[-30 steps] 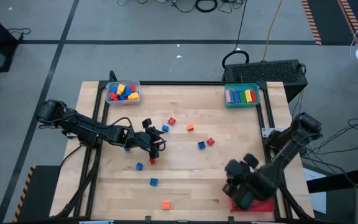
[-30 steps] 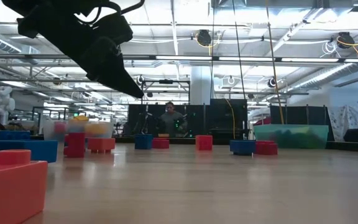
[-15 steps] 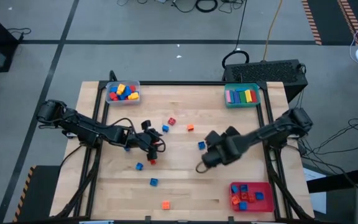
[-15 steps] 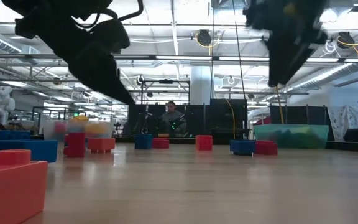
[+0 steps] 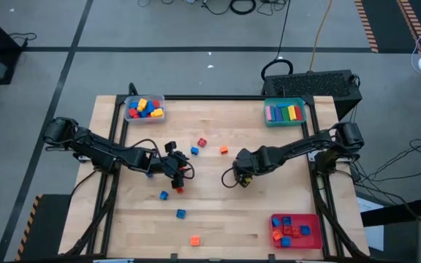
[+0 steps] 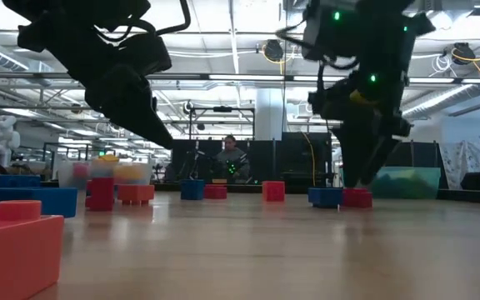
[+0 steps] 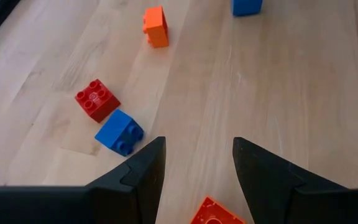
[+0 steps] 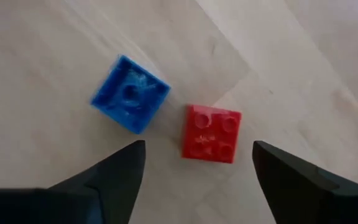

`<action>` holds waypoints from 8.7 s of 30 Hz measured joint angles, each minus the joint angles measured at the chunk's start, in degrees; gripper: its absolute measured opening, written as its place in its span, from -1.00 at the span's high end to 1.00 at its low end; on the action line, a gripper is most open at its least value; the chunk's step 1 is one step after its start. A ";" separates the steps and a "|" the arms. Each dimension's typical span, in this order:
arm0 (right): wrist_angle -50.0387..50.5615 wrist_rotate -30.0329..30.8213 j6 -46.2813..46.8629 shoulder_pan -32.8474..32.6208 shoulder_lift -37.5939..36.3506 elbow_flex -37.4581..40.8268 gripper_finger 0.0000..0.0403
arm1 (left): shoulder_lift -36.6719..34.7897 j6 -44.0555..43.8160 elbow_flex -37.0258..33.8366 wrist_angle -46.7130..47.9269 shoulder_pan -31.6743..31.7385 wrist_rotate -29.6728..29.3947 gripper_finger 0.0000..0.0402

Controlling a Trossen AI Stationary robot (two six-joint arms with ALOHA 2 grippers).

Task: Sort blocks by size
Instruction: Put the small red game piece into the red bin, then put the small blue game piece into the red bin

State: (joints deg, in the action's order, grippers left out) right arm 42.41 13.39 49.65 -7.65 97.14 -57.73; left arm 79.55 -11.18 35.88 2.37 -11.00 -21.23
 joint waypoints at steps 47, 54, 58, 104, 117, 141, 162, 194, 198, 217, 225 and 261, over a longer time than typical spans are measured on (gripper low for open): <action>-7.13 -9.28 23.37 -29.82 -19.86 6.68 0.38 | 0.00 -0.09 0.00 -0.43 0.00 -1.11 0.06; -7.51 -13.03 42.17 -42.00 -20.02 6.68 0.37 | -0.01 1.03 0.00 -0.72 0.04 -1.40 0.06; -7.47 -13.31 52.03 -47.22 -19.70 6.68 0.37 | -0.01 1.03 0.00 -1.36 0.11 -1.50 0.06; 3.40 11.23 26.43 -19.61 -15.49 -1.69 -0.04 | 0.44 -0.42 0.00 -3.59 0.48 -3.21 0.06; -10.55 3.99 15.35 -3.45 -3.33 -1.67 -0.04 | 8.47 0.48 0.00 -7.82 0.42 -2.88 0.06; -11.30 7.12 14.35 -1.67 7.54 -1.62 0.19 | 15.57 11.73 -11.74 -59.21 2.70 6.89 0.06; -6.67 3.37 17.94 -23.93 -11.99 -1.71 0.45 | 14.91 1.65 -11.94 -48.92 9.87 2.08 0.06; 8.07 4.05 69.27 -52.28 -7.56 -1.71 -0.05 | 13.20 15.69 2.21 -9.51 13.11 9.22 0.06; 9.19 18.50 67.40 -52.13 -7.60 -1.73 -0.05 | 10.97 19.41 2.38 -3.79 13.54 9.23 0.06; 0.65 27.06 47.66 -42.83 -7.67 -1.78 -0.03 | 8.68 16.18 2.16 5.03 20.47 11.11 0.06; -1.06 27.08 43.38 -40.32 -7.67 -1.78 -0.03 | 8.70 7.05 2.16 5.86 20.48 8.59 0.06; -44.99 38.51 -51.71 -22.97 4.81 -1.75 -0.03 | 11.25 8.52 10.32 -15.03 15.96 50.43 0.56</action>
State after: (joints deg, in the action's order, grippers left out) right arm -2.59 51.90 -2.06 -30.61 101.95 -59.48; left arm 90.80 -2.66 46.20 -12.66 4.96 29.20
